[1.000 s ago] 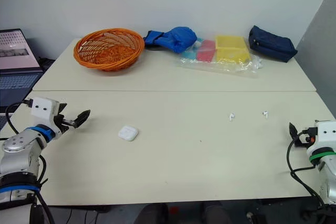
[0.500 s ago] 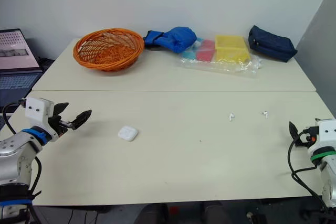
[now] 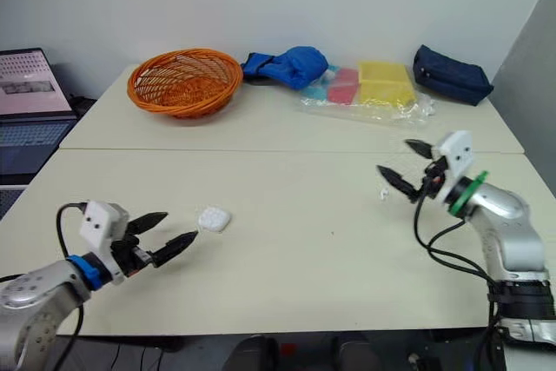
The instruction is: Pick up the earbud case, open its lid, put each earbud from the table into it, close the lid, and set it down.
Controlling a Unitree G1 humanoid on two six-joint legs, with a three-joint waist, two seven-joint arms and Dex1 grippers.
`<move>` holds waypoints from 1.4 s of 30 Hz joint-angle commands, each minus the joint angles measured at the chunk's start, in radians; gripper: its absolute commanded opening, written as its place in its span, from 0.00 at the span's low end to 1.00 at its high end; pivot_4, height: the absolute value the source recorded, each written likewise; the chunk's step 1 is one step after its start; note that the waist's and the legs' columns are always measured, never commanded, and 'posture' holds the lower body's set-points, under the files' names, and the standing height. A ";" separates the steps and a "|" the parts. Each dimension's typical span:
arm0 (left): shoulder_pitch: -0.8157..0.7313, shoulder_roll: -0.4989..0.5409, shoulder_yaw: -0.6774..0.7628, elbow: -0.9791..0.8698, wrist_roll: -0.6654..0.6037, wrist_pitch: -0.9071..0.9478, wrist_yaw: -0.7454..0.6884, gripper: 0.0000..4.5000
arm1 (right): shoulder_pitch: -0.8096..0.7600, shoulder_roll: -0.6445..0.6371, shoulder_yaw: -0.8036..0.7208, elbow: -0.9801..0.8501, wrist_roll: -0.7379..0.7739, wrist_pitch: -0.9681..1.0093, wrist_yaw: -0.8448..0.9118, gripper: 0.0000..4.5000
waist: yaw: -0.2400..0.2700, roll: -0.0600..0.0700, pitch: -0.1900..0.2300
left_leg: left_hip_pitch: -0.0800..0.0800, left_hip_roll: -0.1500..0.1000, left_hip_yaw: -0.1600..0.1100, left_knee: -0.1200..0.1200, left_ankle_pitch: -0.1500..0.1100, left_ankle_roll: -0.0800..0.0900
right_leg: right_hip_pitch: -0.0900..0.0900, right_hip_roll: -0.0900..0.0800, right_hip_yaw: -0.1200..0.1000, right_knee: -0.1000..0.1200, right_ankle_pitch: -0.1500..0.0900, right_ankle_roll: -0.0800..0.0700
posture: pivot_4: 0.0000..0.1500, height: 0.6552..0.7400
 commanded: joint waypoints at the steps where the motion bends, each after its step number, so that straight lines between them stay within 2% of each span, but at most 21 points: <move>1: -0.034 -0.056 -0.079 0.007 0.056 -0.043 0.048 1.00 | -0.045 0.013 0.083 -0.113 0.058 0.065 0.099 0.99 | 0.000 0.000 0.000 | -0.001 0.000 -0.001 0.000 0.000 0.000 | 0.000 0.000 0.000 0.000 0.003 0.005 | 1.00 1.00; 7: -0.054 -0.112 -0.128 0.075 0.117 -0.097 0.079 1.00 | -0.073 -0.001 0.147 -0.218 0.119 0.184 0.176 0.99 | 0.001 -0.001 0.000 | -0.005 0.000 -0.003 0.000 0.000 0.000 | -0.003 -0.001 -0.001 -0.001 0.001 0.007 | 1.00 1.00; 15: -0.099 -0.179 -0.145 0.175 0.172 -0.144 0.140 1.00 | -0.130 -0.012 0.155 -0.248 0.142 0.254 0.206 0.99 | 0.001 -0.001 -0.001 | -0.004 0.000 -0.004 0.001 0.000 0.000 | -0.002 -0.001 -0.003 0.000 0.001 0.006 | 1.00 1.00; 23: -0.162 -0.189 -0.175 0.274 0.193 -0.217 0.083 1.00 | -0.155 -0.001 0.144 -0.256 0.144 0.280 0.197 0.99 | 0.002 0.000 -0.001 | -0.005 0.000 -0.005 0.005 0.000 0.000 | -0.001 -0.001 -0.003 0.001 0.001 0.006 | 1.00 1.00; 24: -0.165 -0.192 -0.175 0.276 0.187 -0.221 0.076 0.91 | -0.155 0.000 0.142 -0.256 0.143 0.280 0.196 1.00 | 0.002 0.000 -0.001 | -0.005 0.000 -0.005 0.005 0.000 0.000 | -0.001 -0.001 -0.003 0.001 0.001 0.006 | 1.00 1.00; 25: -0.161 -0.196 -0.172 0.264 0.168 -0.203 0.067 0.88 | -0.156 -0.001 0.140 -0.257 0.144 0.283 0.196 1.00 | 0.002 0.000 -0.001 | -0.005 0.000 -0.005 0.005 0.000 0.000 | -0.001 -0.001 -0.003 0.001 0.001 0.006 | 1.00 1.00; 29: -0.152 -0.190 -0.173 0.268 0.174 -0.211 0.052 0.62 | -0.156 0.000 0.134 -0.255 0.139 0.281 0.190 1.00 | 0.002 0.000 -0.001 | -0.006 0.000 -0.004 0.005 0.000 0.000 | -0.001 -0.002 -0.003 0.001 0.001 0.006 | 1.00 1.00; 32: -0.160 -0.185 -0.176 0.281 0.184 -0.227 0.045 0.62 | -0.155 0.005 0.126 -0.254 0.145 0.286 0.176 1.00 | 0.002 0.000 -0.001 | -0.006 -0.001 -0.004 0.005 0.000 0.000 | -0.001 -0.003 -0.003 0.000 0.002 0.007 | 1.00 1.00; 38: -0.238 -0.106 -0.218 0.382 0.318 -0.476 -0.006 0.62 | -0.161 0.006 0.124 -0.250 0.140 0.288 0.161 1.00 | 0.004 0.000 -0.001 | -0.006 -0.001 -0.004 0.005 0.000 0.000 | -0.001 -0.003 -0.004 0.000 0.001 0.005 | 1.00 1.00; 39: -0.275 -0.079 -0.230 0.409 0.361 -0.559 -0.008 0.62 | -0.164 0.004 0.125 -0.251 0.141 0.296 0.157 1.00 | 0.004 0.000 -0.001 | -0.006 -0.001 -0.004 0.006 0.000 0.000 | -0.002 -0.003 -0.004 0.000 0.001 0.005 | 1.00 1.00; 42: -0.516 -0.013 -0.283 0.502 0.435 -0.869 -0.091 0.62 | -0.240 0.061 0.052 -0.213 0.299 0.504 0.049 1.00 | 0.008 -0.002 0.001 | -0.009 0.000 -0.004 0.007 0.000 0.000 | -0.003 -0.003 -0.003 0.000 0.001 0.002 | 1.00 1.00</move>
